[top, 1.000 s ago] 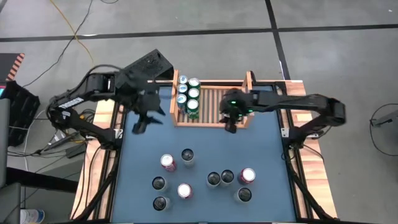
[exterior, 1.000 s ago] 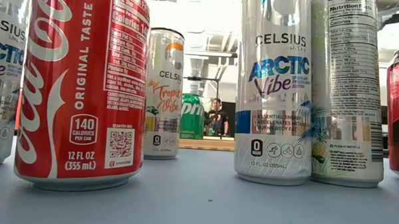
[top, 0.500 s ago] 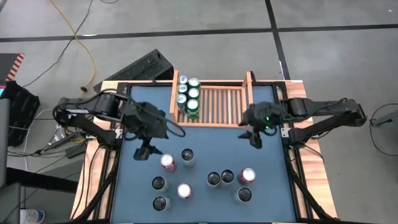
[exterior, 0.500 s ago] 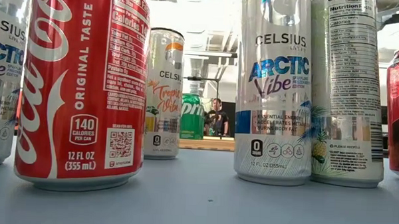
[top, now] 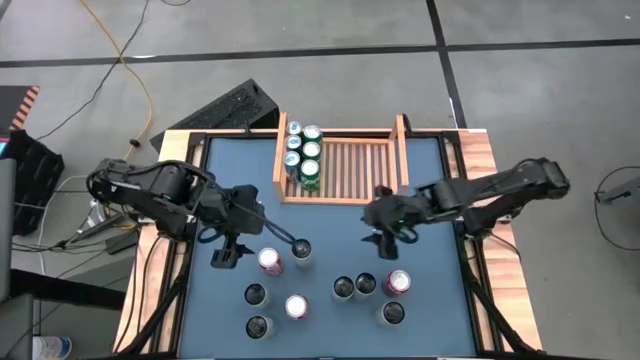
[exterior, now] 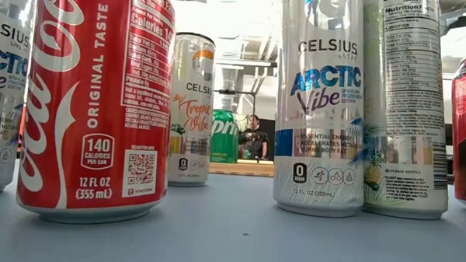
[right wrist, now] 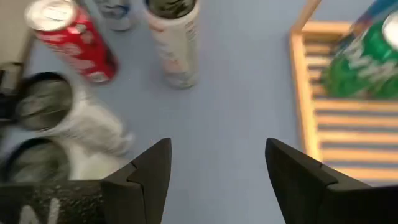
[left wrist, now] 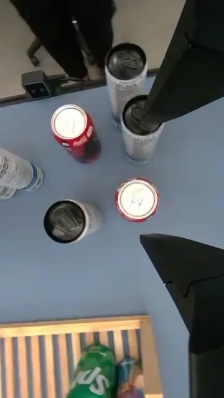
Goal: Place canned beverage on shelf
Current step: Put the red soda can on the shelf
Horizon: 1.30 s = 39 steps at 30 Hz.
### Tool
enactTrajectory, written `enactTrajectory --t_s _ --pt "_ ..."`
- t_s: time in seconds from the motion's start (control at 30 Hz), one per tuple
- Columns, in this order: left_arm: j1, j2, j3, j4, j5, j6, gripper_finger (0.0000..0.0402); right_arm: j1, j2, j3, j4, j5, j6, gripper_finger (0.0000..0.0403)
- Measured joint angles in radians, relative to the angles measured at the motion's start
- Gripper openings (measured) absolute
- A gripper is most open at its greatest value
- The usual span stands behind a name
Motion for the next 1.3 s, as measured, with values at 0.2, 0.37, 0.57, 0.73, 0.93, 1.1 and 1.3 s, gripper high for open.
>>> enactTrajectory --t_s 0.2,0.37,0.57,0.73,0.93,1.1,1.3 --pt "-0.033 -0.002 0.0 -0.039 0.039 -0.051 0.0291 -0.041 0.19 0.169 0.055 0.002 -0.157 0.0249" --pt "-0.065 -0.003 0.0 -0.038 0.116 -0.068 0.0291 -0.045 0.358 0.38 0.01 -0.022 -0.194 0.0277" --pt "-0.112 -0.067 0.0 -0.039 0.102 -0.128 0.0291 -0.028 0.56 0.658 -0.099 -0.063 -0.242 0.0339" --pt "-0.159 -0.148 0.0 -0.038 -0.077 -0.189 0.0291 -0.014 0.712 0.88 -0.247 -0.066 -0.268 0.0378" --pt "-0.219 -0.173 -0.001 -0.054 -0.284 -0.182 0.029 -0.016 0.831 1.121 -0.509 -0.063 -0.224 0.0378" --pt "-0.211 -0.181 -0.129 0.0 -0.278 -0.116 0.029 0.008 0.766 1.138 -0.613 -0.054 -0.133 0.0377" --pt "-0.162 -0.253 -0.417 0.262 -0.276 -0.053 0.029 0.057 0.63 1.139 -0.715 0.1 -0.027 0.0377"
